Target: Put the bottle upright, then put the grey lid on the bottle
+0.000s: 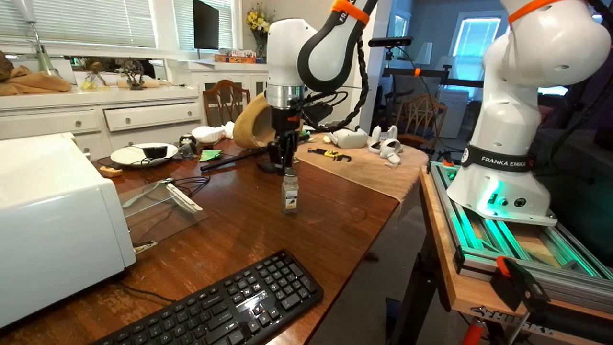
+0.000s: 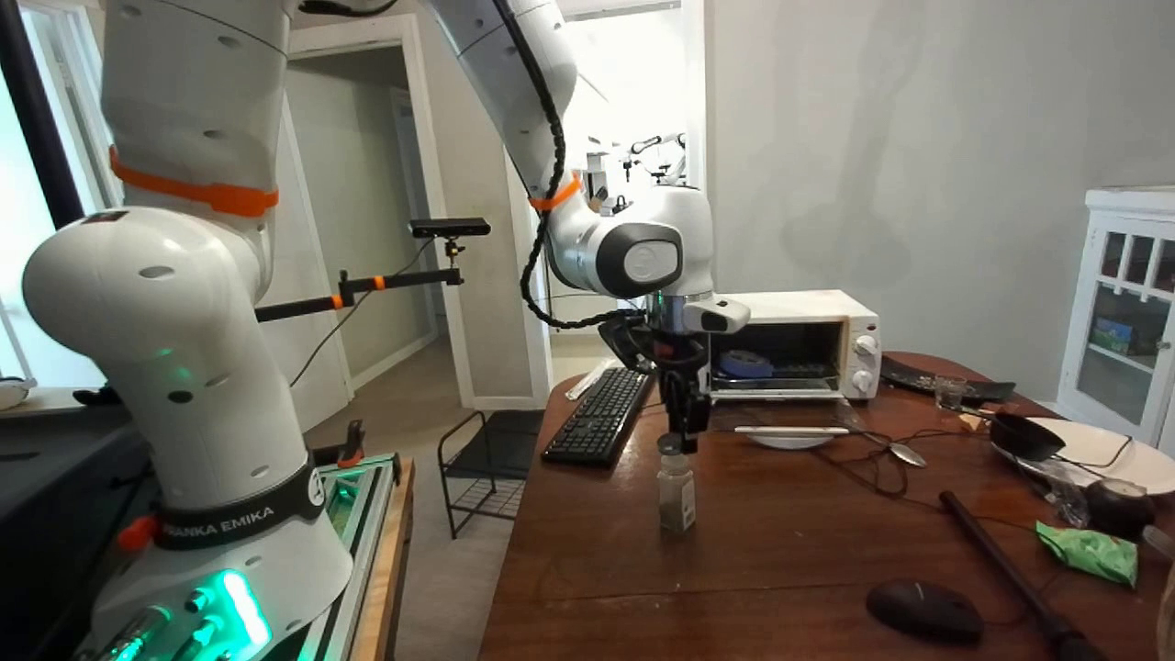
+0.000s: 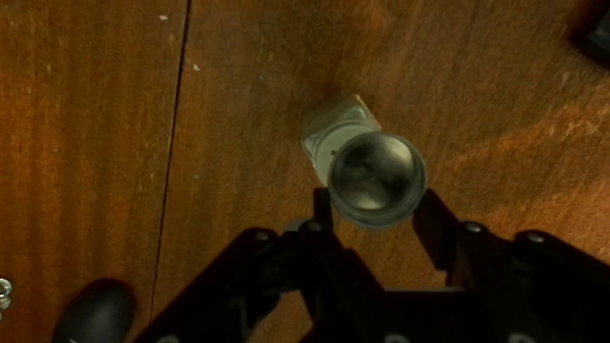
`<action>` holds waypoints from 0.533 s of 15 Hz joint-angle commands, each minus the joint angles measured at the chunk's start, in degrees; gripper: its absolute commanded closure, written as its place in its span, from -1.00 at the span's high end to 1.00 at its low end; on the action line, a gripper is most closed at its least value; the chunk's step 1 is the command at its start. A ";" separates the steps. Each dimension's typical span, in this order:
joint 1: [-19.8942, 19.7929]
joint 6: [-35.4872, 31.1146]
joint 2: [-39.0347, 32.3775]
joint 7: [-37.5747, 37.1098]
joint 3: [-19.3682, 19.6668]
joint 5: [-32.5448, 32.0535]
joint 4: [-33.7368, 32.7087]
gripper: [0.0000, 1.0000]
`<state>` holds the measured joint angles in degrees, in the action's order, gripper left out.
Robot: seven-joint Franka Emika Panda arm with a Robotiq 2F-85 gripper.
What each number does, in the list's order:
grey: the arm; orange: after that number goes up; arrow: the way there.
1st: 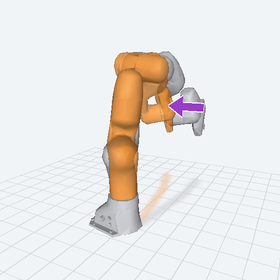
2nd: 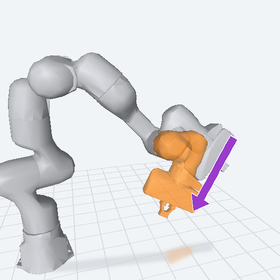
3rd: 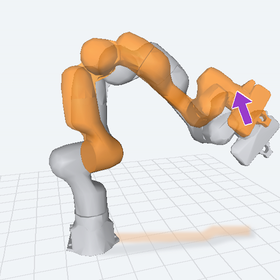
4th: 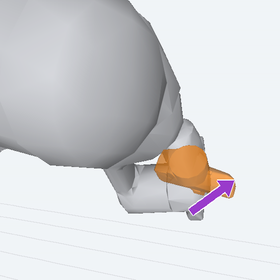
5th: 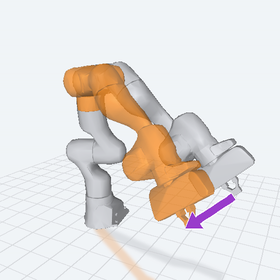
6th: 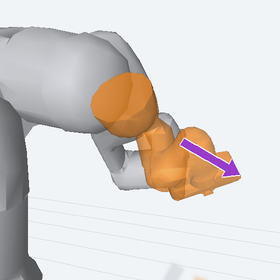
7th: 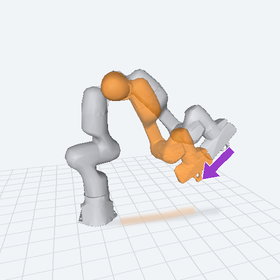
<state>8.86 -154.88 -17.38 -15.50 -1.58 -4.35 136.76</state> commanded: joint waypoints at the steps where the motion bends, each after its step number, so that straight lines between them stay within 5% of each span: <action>1: -0.32 -2.34 0.23 1.08 -0.49 1.45 1.74 -0.55; 8: -0.35 -1.33 -0.71 1.13 -0.17 1.18 0.74 -0.55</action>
<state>8.78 -155.54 -17.52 -15.41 -1.63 -4.12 137.28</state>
